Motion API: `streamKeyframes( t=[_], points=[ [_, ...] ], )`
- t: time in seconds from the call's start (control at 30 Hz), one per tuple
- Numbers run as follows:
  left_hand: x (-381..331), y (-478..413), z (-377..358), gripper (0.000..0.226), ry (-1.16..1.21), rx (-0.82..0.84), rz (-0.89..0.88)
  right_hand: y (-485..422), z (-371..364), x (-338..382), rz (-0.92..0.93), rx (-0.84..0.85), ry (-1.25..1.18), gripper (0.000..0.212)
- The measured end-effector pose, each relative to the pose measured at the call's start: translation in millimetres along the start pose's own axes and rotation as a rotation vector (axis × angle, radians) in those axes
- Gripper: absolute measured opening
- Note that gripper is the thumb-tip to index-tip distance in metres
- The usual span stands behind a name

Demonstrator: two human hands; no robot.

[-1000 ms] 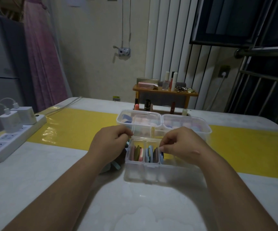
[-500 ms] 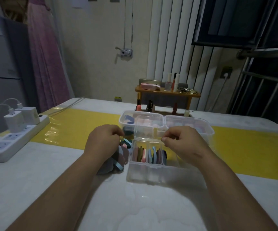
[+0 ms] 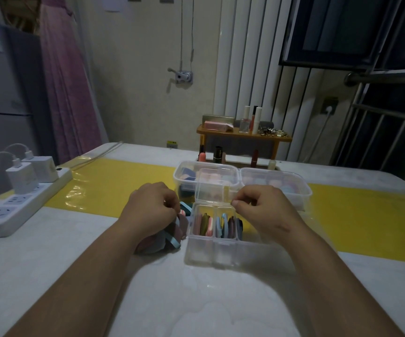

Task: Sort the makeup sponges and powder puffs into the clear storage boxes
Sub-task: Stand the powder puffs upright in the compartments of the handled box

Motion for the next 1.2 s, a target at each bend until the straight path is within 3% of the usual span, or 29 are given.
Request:
streamKeyframes(
  t=[0.17,0.3,0.4,0.5,0.77,1.0,1.2],
  points=[
    [3,1,-1,0.016,-0.065,-0.017,-0.027,-1,-1,0,0.001,0.002,0.004,0.018],
    [3,1,1,0.026,-0.208,0.074,-0.048,0,-1,0,-0.004,0.012,0.006,0.015],
    [1,0,1,0.012,-0.219,0.086,-0.071,0,-1,1,-0.003,0.014,0.008,0.014],
    [3,0,-1,0.005,-0.138,0.070,-0.084,0,-2,0,-0.008,0.017,0.007,0.015],
    [3,1,-2,0.019,0.239,-0.152,-0.017,0,-1,-1,-0.004,0.018,0.000,0.015],
    [2,2,-1,0.021,0.473,-0.224,-0.014,-1,-1,-1,-0.004,0.024,-0.005,0.016],
    [-6,2,1,0.011,0.596,-0.354,0.002,-1,-1,-2,0.001,0.020,-0.012,0.015]
  ],
)
Point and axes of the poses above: each hand's wrist, its own y-axis away from the middle knuckle, its own z-axis out of the back of the hand, x = y × z, the point moved 1 cm from there along -y, towards the middle knuckle, and after that the axes turned 13 degrees about -z, right-handed, at the moved point
